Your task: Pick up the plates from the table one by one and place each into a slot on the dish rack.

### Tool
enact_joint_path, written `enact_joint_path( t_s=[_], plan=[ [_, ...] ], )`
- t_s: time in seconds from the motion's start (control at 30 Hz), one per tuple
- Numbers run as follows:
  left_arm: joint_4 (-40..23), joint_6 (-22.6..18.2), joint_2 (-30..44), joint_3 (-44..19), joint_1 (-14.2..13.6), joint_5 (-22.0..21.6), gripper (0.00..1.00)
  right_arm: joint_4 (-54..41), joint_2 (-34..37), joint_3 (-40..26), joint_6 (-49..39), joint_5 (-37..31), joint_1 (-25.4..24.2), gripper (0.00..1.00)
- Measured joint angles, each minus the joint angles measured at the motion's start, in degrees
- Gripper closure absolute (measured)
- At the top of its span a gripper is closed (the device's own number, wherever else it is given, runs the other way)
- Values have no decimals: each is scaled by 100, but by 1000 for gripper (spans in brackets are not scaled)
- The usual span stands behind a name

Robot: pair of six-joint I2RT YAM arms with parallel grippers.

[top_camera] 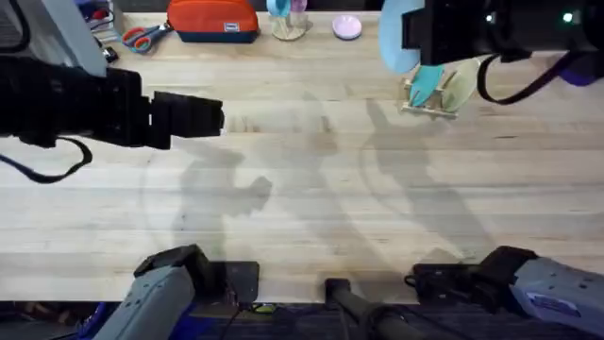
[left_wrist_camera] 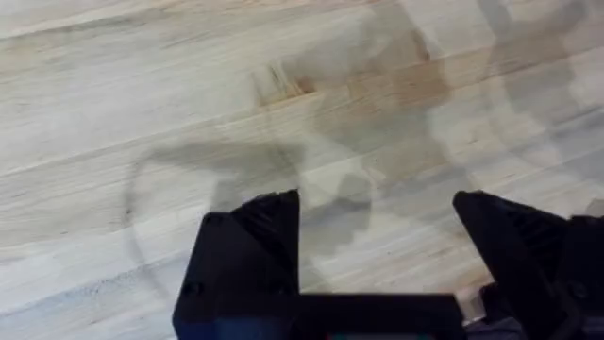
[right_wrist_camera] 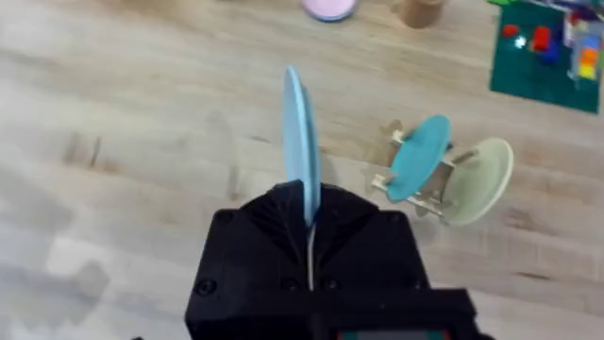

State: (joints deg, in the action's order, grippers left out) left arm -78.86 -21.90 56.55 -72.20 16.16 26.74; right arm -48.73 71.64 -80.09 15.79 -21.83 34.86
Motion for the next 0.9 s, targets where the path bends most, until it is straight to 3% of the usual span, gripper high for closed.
enact_joint_path(
  t_s=[0.4,0.9],
  plan=[
    [1,1,0,0,0,0,7,-60,0,0,1044,-732,-86,973],
    [1,1,0,0,0,0,7,-860,-17,0,975,-799,-1207,973]
  ],
)
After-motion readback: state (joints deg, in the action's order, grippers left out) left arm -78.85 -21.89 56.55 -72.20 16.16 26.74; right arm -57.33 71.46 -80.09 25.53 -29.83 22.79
